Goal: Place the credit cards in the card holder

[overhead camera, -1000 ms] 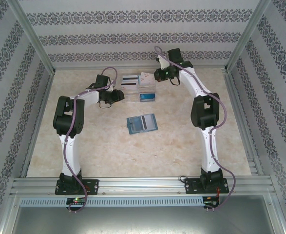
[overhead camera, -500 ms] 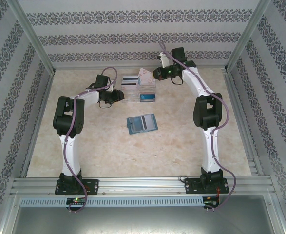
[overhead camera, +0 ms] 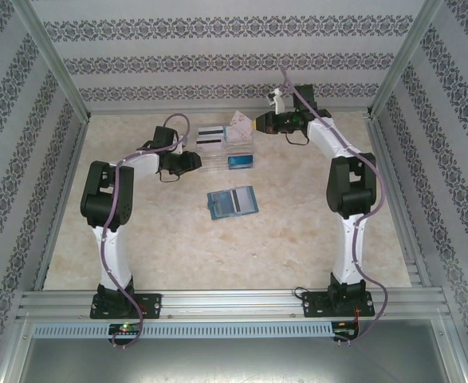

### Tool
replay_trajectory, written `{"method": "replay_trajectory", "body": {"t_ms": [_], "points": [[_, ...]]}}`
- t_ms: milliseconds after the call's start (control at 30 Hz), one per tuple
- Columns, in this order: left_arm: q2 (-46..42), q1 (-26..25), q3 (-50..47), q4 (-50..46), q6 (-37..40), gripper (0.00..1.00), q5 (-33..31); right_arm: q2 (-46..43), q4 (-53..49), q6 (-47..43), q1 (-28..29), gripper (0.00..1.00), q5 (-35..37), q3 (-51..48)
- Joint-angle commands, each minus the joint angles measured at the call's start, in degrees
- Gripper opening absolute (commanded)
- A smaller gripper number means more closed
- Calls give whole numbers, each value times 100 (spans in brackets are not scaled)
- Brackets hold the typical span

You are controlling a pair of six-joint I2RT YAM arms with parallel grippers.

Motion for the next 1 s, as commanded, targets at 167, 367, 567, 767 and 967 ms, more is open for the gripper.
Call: {"method": "replay_trajectory", "body": {"t_ms": [167,367,567,767,967], "points": [[-1111,-21,-292,-94,-116,47,111,-1320,1275,785,-21,0,-357,-1341],[-1633,-171,-609,1198,-1258,48,833,-2224,2896,1884,82,0,-304,-2822],[-1135,-481,-875,4619,-4057,50,1648,-2682,4175,2768,207,0,-237,-3954],[-821,-886,-379,4873,-4368,49,1753,-2769,4806,3229,221,0,-129,-4435],[-583,-988,-78,4912,-4471,47,1773,-2690,5507,3746,269,0,-260,-4565]]}}
